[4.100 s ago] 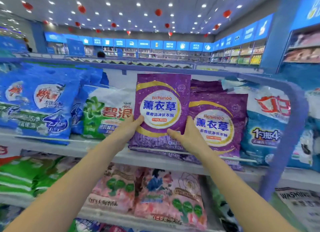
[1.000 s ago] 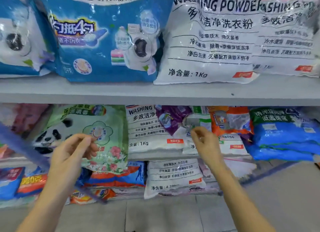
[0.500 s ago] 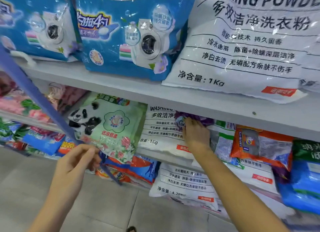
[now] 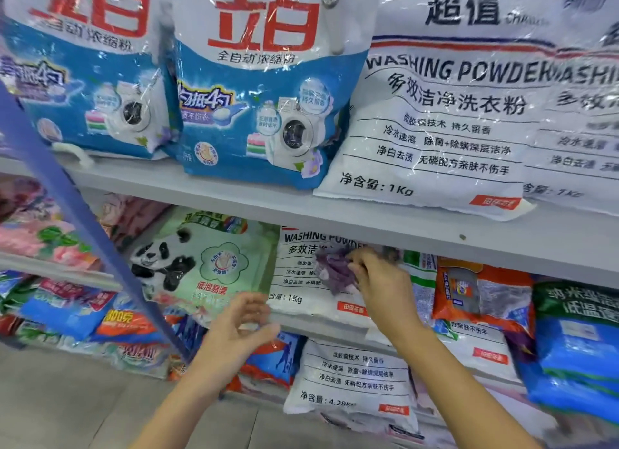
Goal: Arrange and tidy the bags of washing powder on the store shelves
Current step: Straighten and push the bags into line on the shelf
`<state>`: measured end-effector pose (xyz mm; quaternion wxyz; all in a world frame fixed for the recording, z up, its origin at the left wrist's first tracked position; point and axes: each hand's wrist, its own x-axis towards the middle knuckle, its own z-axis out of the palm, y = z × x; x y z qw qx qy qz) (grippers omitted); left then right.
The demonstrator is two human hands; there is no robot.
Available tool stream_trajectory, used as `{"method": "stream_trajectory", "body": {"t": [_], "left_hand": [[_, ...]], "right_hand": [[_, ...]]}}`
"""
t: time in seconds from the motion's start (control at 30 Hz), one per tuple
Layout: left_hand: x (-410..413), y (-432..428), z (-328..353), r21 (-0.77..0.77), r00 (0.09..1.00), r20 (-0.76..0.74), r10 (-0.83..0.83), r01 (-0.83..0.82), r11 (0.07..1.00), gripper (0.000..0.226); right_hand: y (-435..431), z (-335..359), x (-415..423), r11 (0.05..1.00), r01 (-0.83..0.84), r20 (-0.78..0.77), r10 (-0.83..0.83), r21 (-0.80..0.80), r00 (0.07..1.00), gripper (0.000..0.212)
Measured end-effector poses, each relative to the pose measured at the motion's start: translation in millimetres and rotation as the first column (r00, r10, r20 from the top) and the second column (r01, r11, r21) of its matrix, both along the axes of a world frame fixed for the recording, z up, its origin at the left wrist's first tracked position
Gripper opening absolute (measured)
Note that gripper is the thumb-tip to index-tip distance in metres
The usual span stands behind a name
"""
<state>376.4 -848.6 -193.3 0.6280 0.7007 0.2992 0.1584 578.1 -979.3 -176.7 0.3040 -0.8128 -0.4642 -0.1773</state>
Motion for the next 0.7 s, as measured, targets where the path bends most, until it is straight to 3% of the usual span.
{"method": "stream_trajectory", "body": {"t": [0.1,0.17,0.3,0.5,0.57,0.63,0.7], "left_hand": [[18.3,-15.0,-18.8,0.052,0.981,-0.137,-0.138,0.147,0.988,0.093],[29.2,-26.2,-21.1,0.022,0.972,-0.139,-0.188,0.193,0.981,0.094],[38.2,-42.0,-18.7,-0.087,0.974,0.005,-0.225,0.225,0.971,0.065],[45.3,-37.7,-8.0,-0.079,0.963,0.209,-0.171,0.191,0.978,0.113],[46.6,-40.7,-1.6,-0.128,0.959,0.234,-0.162,0.195,0.972,0.096],[47.3,-46.6,5.5,-0.258,0.965,0.25,-0.085,0.151,0.954,0.056],[50.3,-51.1,11.8,-0.298,0.982,0.191,-0.015,0.073,0.952,0.041]], "right_hand": [[-10.3,17.9,-24.0,0.982,-0.094,-0.218,0.129,0.164,0.967,0.015],[-16.1,31.7,-33.8,0.944,-0.09,-0.289,0.186,0.317,0.939,0.013],[-25.8,49.1,-41.9,0.884,0.079,-0.496,0.183,0.46,0.849,0.022],[-35.2,54.5,-34.8,0.87,0.19,-0.629,0.162,0.454,0.76,0.022],[-39.3,59.3,-31.7,0.89,0.183,-0.633,0.141,0.417,0.761,0.023],[-44.1,64.3,-30.9,0.924,0.13,-0.612,0.128,0.359,0.78,0.024],[-50.6,68.2,-29.1,0.953,0.032,-0.602,0.165,0.302,0.781,0.021]]}}
